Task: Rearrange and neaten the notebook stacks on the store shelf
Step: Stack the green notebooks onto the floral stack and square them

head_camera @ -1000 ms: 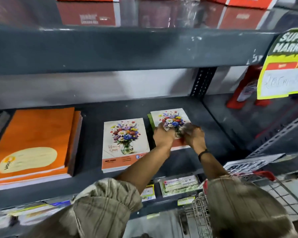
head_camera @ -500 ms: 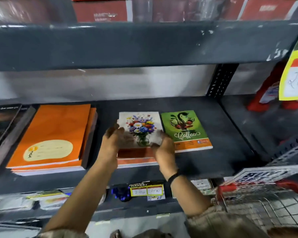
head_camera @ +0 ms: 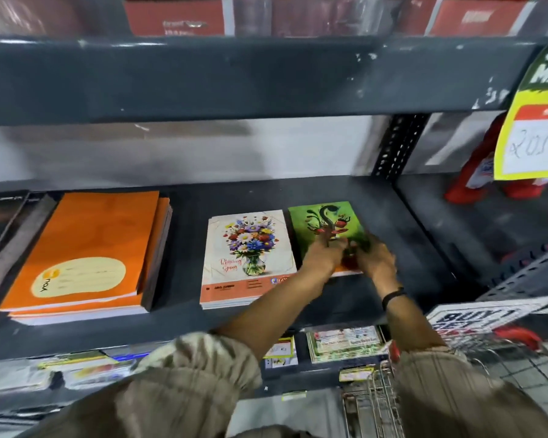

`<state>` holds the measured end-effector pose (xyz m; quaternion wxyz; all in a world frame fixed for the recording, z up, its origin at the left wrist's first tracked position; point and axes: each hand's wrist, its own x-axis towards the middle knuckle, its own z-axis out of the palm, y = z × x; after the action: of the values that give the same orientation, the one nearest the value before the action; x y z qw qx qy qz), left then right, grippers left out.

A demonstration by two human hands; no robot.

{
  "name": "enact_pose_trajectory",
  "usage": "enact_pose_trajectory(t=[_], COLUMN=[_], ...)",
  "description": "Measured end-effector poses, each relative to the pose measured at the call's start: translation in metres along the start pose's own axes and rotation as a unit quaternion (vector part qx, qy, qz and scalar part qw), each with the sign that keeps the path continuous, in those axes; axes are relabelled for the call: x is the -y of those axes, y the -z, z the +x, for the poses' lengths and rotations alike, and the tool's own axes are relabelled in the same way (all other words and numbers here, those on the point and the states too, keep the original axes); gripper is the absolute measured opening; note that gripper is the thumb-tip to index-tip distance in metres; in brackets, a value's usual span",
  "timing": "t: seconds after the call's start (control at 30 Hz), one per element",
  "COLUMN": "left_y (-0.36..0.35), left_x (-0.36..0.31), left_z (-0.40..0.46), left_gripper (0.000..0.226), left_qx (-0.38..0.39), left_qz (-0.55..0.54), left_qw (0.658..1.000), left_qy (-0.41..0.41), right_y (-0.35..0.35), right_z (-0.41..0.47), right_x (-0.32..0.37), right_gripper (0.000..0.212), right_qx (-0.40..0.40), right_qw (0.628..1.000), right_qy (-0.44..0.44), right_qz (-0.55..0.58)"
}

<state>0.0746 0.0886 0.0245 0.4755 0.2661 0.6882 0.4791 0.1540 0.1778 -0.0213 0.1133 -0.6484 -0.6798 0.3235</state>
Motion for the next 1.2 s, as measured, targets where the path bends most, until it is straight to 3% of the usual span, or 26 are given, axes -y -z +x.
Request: enact_pose_trajectory(t=[0.1, 0.13, 0.2, 0.27, 0.33, 0.4, 0.47, 0.57, 0.7, 0.9, 1.07, 1.2], left_y=[-0.019, -0.023, -0.032, -0.047, -0.056, -0.052, -0.037, -0.014, -0.007, -0.01, -0.01, -0.014], left_x=[0.006, 0.006, 0.004, -0.002, -0.005, -0.003, 0.001, 0.01, 0.013, 0.011, 0.013, 0.008], left_z=[0.017, 0.019, 0.022, 0.018, 0.014, 0.016, 0.021, 0.031, 0.034, 0.033, 0.033, 0.034], left_gripper=[0.066, 0.067, 0.06, 0.049, 0.048, 0.056, 0.059, 0.058, 0.066, 0.066, 0.065, 0.065], left_qx=[-0.049, -0.064, -0.054, -0.038, -0.049, -0.085, -0.132, -0.166, -0.142, -0.116, -0.111, -0.095], left_qz=[0.123, 0.112, -0.038, -0.151, -0.128, -0.074, 0.004, 0.036, 0.054, 0.101, 0.1, 0.08], left_qw=[0.988, 0.989, 0.996, 0.986, 0.989, 0.993, 0.991, 0.985, 0.987, 0.986, 0.987, 0.99], left_qy=[0.077, 0.079, 0.062, 0.061, 0.058, 0.045, 0.024, 0.04, 0.057, 0.071, 0.065, 0.064], right_y=[-0.003, -0.004, -0.004, 0.0, 0.001, -0.002, -0.006, -0.01, -0.011, -0.004, 0.003, 0.01], right_z=[0.004, 0.004, 0.001, -0.004, -0.004, -0.001, 0.004, 0.004, 0.005, 0.016, 0.022, 0.017], right_x=[-0.009, -0.012, -0.015, -0.009, -0.003, 0.003, 0.003, 0.003, 0.006, 0.01, 0.0, -0.004], right_gripper=[0.043, 0.042, 0.038, 0.028, 0.031, 0.032, 0.017, 0.029, 0.029, 0.022, 0.04, 0.039], right_qx=[-0.01, -0.02, -0.018, 0.04, 0.073, 0.079, 0.042, -0.016, -0.023, 0.006, 0.012, 0.07], right_qw=[0.999, 0.998, 0.986, 0.927, 0.874, 0.894, 0.939, 0.978, 0.982, 0.952, 0.953, 0.94], right_qy=[0.026, 0.041, 0.036, -0.02, -0.064, -0.055, -0.025, -0.012, 0.02, -0.019, -0.041, -0.035], right_qz=[0.017, 0.044, 0.162, 0.372, 0.476, 0.438, 0.341, 0.206, 0.188, 0.304, 0.298, 0.331])
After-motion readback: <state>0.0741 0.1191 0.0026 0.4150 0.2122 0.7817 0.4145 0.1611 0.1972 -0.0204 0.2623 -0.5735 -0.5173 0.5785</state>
